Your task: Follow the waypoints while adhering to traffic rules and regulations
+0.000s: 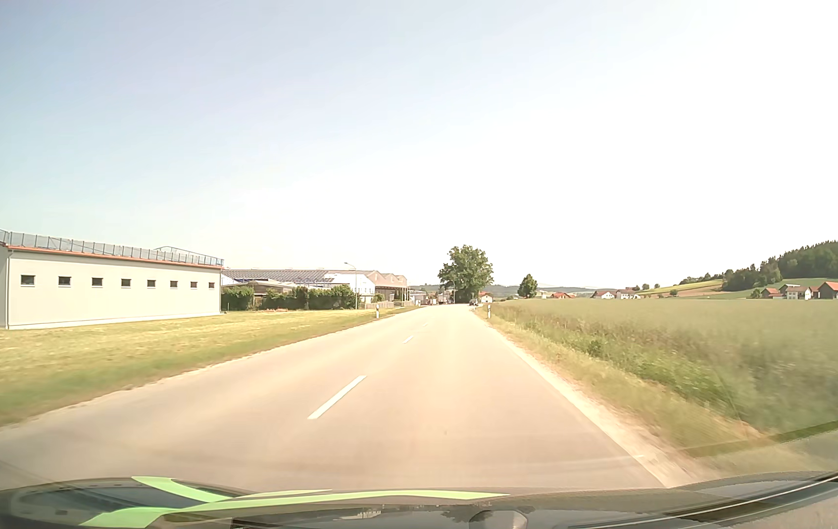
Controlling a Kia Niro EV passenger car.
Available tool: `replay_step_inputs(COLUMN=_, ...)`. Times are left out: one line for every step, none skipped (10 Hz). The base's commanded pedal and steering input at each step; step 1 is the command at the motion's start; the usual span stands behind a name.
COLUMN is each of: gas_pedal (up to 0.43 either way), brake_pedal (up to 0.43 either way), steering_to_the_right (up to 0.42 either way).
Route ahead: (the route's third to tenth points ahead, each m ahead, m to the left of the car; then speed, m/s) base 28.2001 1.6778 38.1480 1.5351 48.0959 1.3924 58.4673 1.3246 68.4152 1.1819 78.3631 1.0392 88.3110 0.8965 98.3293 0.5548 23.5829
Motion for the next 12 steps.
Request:
replay_step_inputs(gas_pedal=0.008, brake_pedal=0.0, steering_to_the_right=0.001)
replay_step_inputs(gas_pedal=0.047, brake_pedal=0.0, steering_to_the_right=0.001)
replay_step_inputs(gas_pedal=0.067, brake_pedal=0.0, steering_to_the_right=0.001)
replay_step_inputs(gas_pedal=0.067, brake_pedal=0.0, steering_to_the_right=0.0)
replay_step_inputs(gas_pedal=0.067, brake_pedal=0.0, steering_to_the_right=0.0)
replay_step_inputs(gas_pedal=0.067, brake_pedal=0.0, steering_to_the_right=0.0)
replay_step_inputs(gas_pedal=0.079, brake_pedal=0.0, steering_to_the_right=0.0)
replay_step_inputs(gas_pedal=0.079, brake_pedal=0.0, steering_to_the_right=-0.001)
replay_step_inputs(gas_pedal=0.079, brake_pedal=0.0, steering_to_the_right=-0.001)
replay_step_inputs(gas_pedal=0.079, brake_pedal=0.0, steering_to_the_right=-0.001)
replay_step_inputs(gas_pedal=0.079, brake_pedal=0.0, steering_to_the_right=-0.001)
replay_step_inputs(gas_pedal=0.079, brake_pedal=0.0, steering_to_the_right=-0.001)
